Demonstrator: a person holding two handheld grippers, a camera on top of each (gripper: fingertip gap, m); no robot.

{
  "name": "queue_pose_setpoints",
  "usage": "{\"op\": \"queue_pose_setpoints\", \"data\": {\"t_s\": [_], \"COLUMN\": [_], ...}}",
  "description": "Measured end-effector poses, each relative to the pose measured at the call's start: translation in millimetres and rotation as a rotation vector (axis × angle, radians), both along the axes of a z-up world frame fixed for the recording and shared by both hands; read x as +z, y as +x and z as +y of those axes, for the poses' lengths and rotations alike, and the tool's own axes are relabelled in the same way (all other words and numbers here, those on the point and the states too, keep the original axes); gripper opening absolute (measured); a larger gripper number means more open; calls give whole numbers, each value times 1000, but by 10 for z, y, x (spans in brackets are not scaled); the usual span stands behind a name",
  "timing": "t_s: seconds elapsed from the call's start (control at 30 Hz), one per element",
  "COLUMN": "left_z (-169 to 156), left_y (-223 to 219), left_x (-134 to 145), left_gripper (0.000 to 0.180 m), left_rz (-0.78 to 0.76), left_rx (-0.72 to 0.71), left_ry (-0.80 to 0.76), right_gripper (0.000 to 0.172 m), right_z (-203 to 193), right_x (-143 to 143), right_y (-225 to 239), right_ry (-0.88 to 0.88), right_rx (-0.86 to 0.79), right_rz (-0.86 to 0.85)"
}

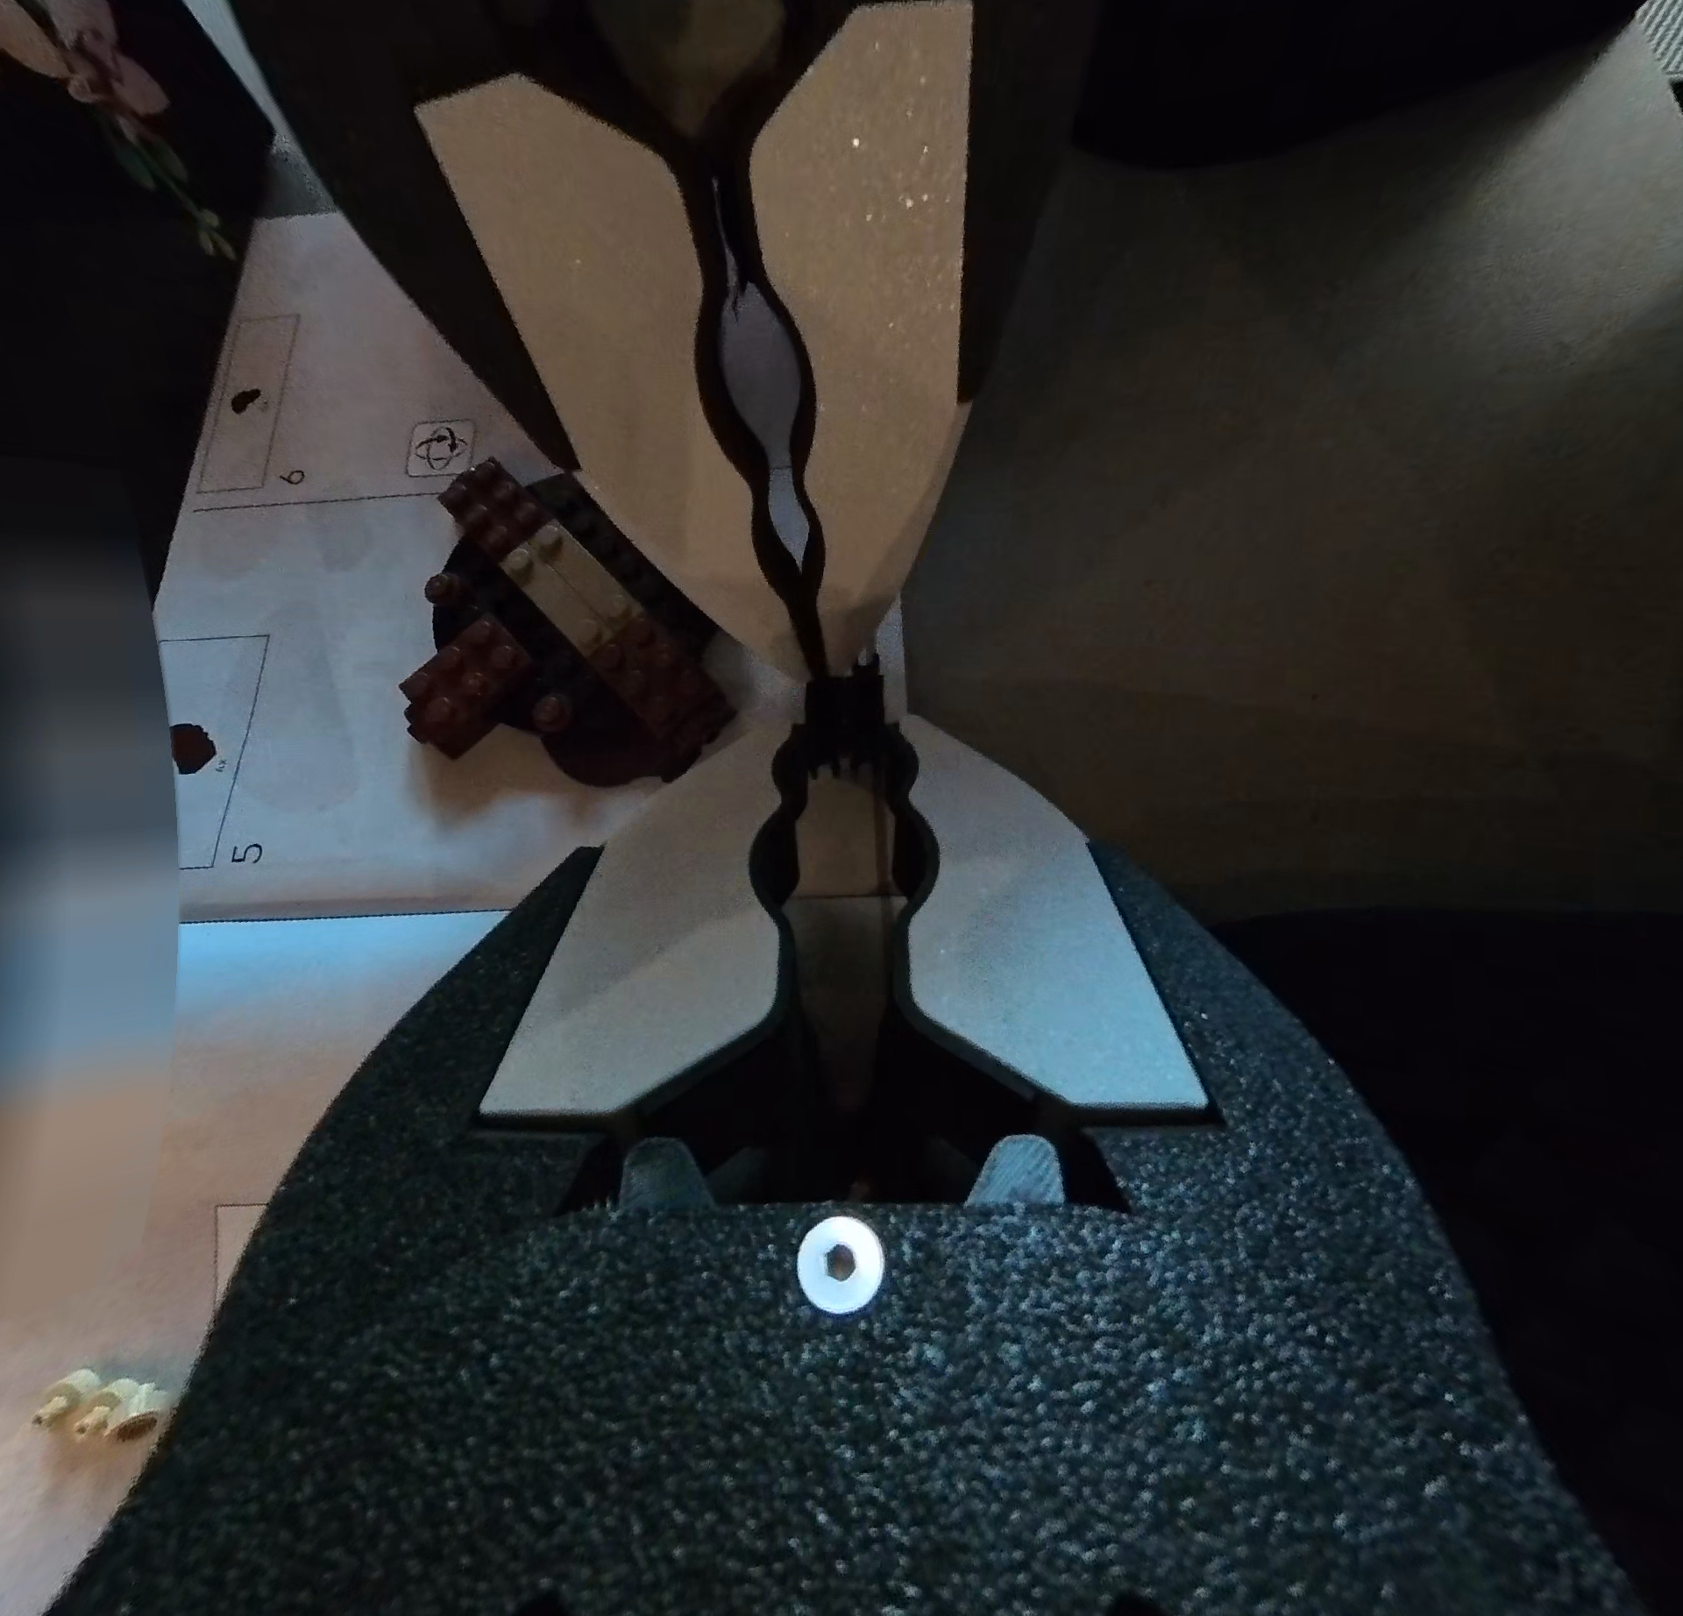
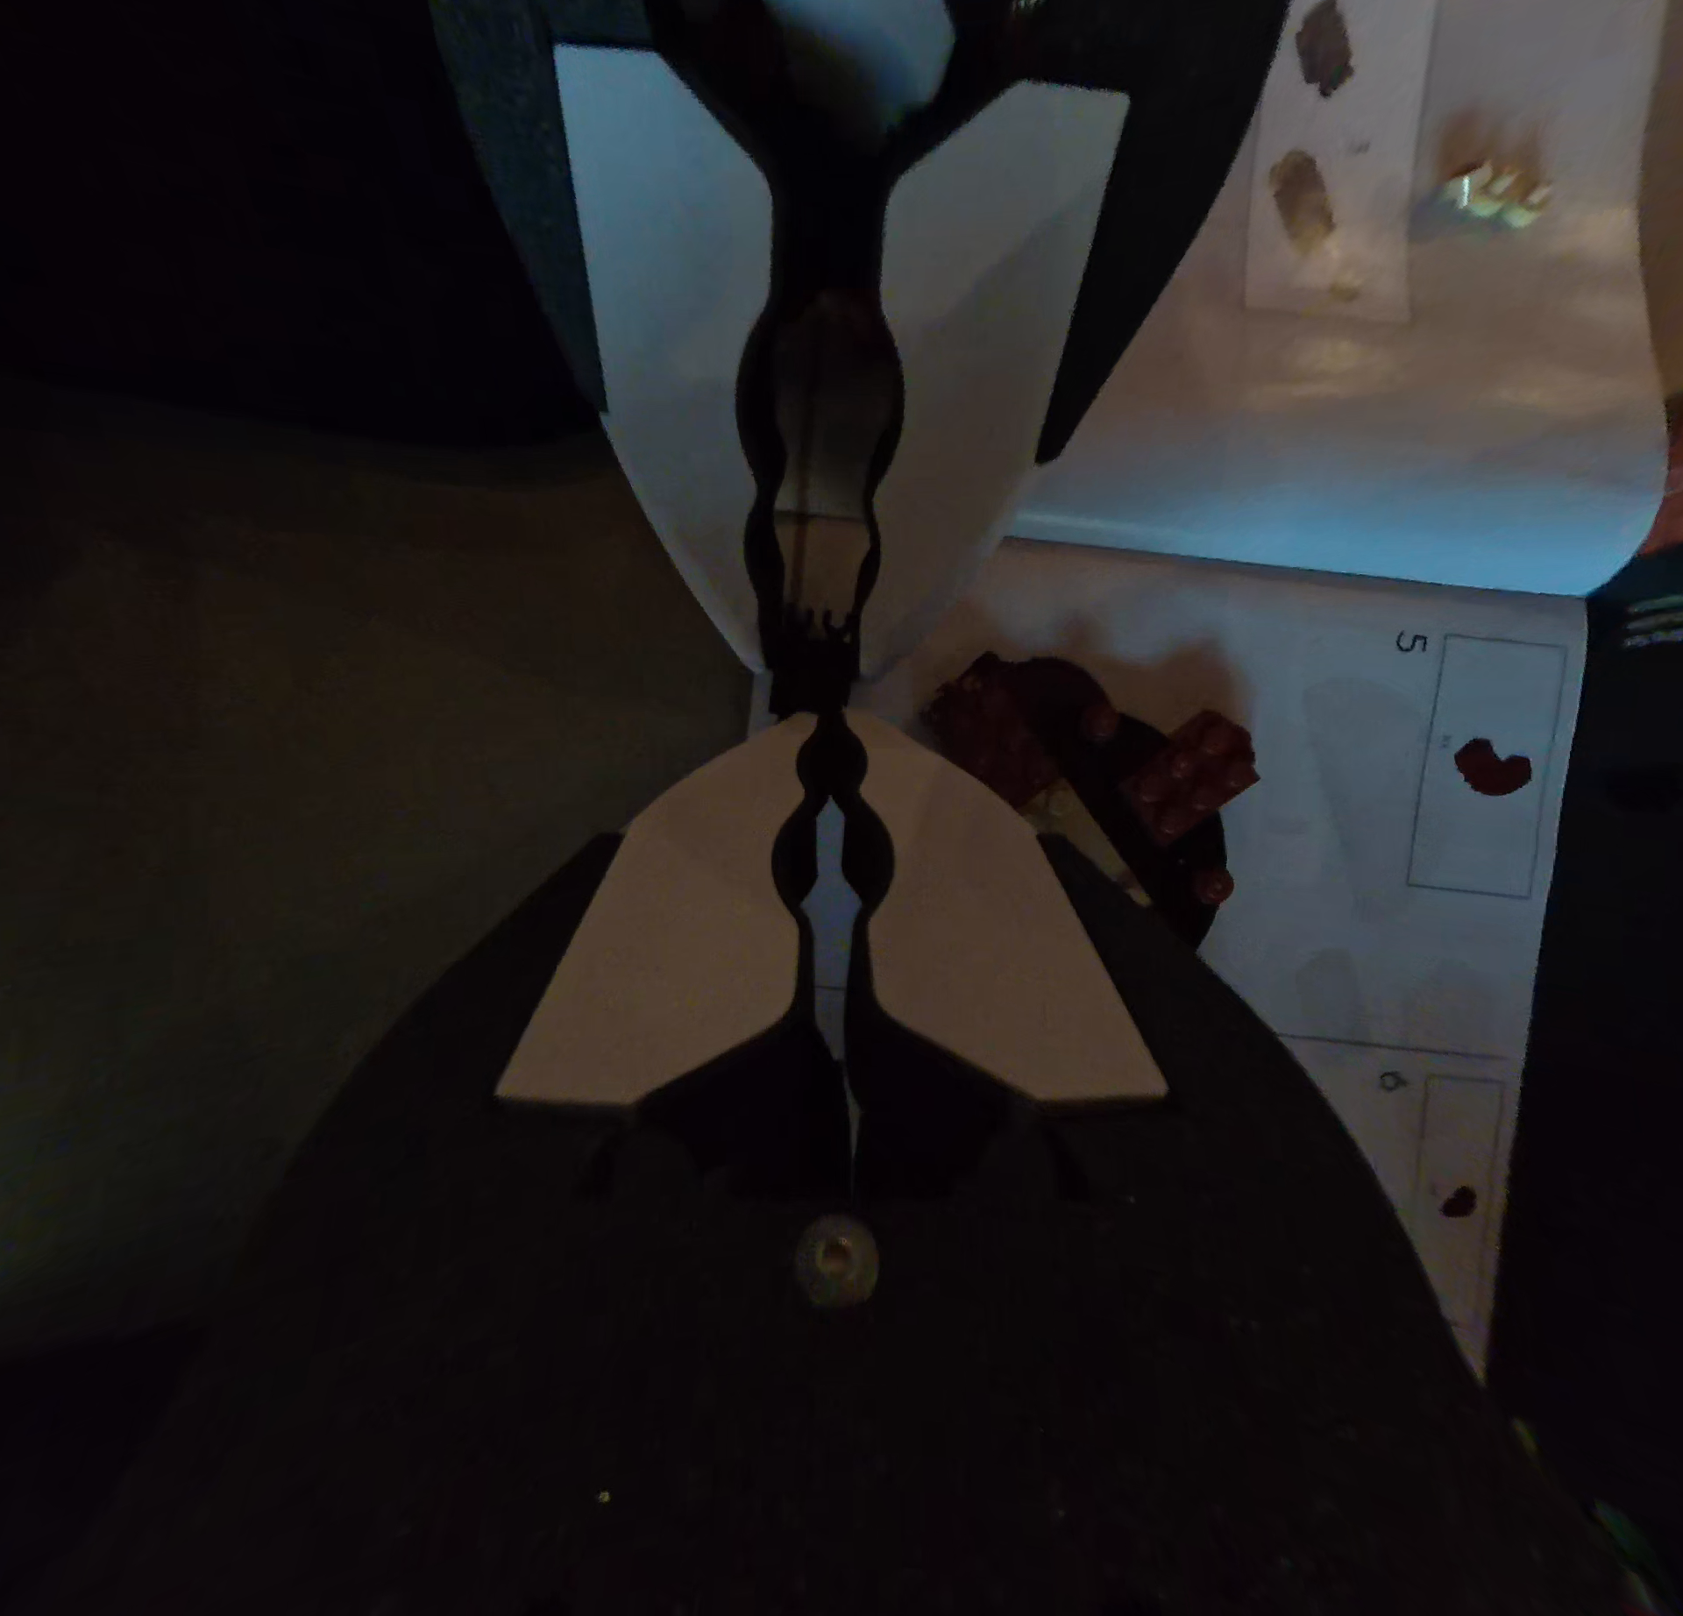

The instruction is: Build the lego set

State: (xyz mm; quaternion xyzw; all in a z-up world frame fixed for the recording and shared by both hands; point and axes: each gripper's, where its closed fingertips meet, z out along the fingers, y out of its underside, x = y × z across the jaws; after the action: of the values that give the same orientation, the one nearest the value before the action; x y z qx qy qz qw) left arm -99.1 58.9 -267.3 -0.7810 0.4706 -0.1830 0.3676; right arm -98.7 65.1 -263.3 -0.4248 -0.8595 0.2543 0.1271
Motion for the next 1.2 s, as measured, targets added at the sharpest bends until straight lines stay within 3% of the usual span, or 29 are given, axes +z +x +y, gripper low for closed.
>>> {"op": "queue_pose_setpoints", "data": {"t_s": [0.13,0.23,0.33,0.57,0.6,0.67,0.73,0.8,0.87,0.97,1.2], "left_z": [1,2,1,-20,-17,20,32,-15,-88,-194,-297], "left_y": [-1,0,-1,3,-3,-47,-91,-126,-146,-117,-56], "left_x": [0,0,-1,47,103,297,599,901,1137,1296,1361], "left_gripper": [16,16,16,16,16,16,16,16,15,15,16], "left_rz": [-1,1,-2,-26,-57,-126,-199,-240,-223,-114,51], "left_rx": [0,1,1,2,23,86,132,160,176,167,150], "left_ry": [-1,4,-1,19,30,113,286,479,669,856,988], "right_gripper": [0,0,0,0,7,10,19,20,21,23,15], "right_z": [104,103,151,48,73,114,86,13,-76,-210,-378], "right_x": [2,203,216,324,367,487,703,982,1118,1176,1345], "right_y": [-11,-1,66,118,116,109,92,94,113,77,-20], "right_ry": [93,-91,-58,-233,-261,-383,-633,-961,-1118,-1025,-895], "right_rx": [-23,-104,-113,-185,-228,-339,-423,-445,-415,-373,-340], "right_rz": [59,119,116,197,219,262,325,361,351,394,479]}}
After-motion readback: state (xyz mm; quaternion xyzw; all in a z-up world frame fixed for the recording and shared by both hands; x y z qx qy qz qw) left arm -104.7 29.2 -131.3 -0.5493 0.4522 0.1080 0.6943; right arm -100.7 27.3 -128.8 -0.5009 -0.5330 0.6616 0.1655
